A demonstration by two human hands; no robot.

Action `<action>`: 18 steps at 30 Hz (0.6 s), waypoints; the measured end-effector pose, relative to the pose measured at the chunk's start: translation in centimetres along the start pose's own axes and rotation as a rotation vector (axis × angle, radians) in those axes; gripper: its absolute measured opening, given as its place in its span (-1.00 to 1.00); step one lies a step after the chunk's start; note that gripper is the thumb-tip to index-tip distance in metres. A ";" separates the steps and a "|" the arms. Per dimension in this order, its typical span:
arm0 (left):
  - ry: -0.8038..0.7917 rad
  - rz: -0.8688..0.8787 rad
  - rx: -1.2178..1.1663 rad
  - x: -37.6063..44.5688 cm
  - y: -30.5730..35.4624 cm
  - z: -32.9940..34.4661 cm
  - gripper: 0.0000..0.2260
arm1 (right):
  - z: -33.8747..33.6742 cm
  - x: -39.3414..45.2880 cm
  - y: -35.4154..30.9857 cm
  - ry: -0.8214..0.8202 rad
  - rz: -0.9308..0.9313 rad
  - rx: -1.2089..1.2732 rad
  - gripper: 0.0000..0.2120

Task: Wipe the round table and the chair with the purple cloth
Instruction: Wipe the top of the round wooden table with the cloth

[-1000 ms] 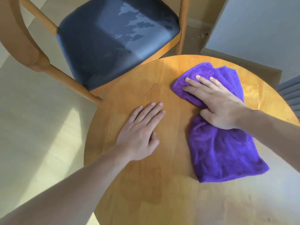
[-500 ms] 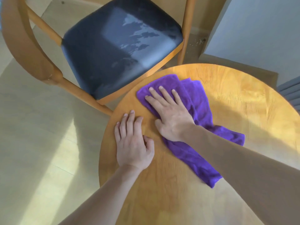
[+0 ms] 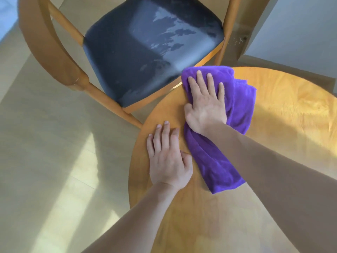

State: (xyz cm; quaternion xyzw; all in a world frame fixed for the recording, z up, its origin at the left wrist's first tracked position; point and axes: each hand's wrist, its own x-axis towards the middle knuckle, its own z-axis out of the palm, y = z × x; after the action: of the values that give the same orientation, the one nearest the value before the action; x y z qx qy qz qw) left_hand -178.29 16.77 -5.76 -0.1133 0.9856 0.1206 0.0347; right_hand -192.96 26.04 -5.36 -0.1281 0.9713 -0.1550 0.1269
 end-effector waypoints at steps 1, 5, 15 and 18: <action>-0.002 0.001 -0.001 0.0 -0.1 0.0 -0.45 | 0.2 -0.4 -0.7 -0.044 -0.101 0.005 -0.23; -0.013 0.011 -0.001 0.0 -0.2 -0.1 -0.44 | -0.7 -3.1 0.9 -0.188 -0.407 0.135 -0.18; -0.033 0.005 0.017 0.0 0.0 -0.1 -0.42 | -1.7 1.3 3.5 -0.042 -0.156 -0.067 -0.22; -0.030 0.005 0.016 0.0 0.2 -0.1 -0.43 | -0.8 1.3 1.4 -0.058 -0.165 -0.069 -0.23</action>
State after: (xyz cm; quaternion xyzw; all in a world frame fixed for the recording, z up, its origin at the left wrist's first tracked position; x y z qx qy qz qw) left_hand -178.32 16.88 -5.61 -0.1087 0.9862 0.1142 0.0499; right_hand -194.69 27.22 -5.32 -0.2165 0.9581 -0.1277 0.1374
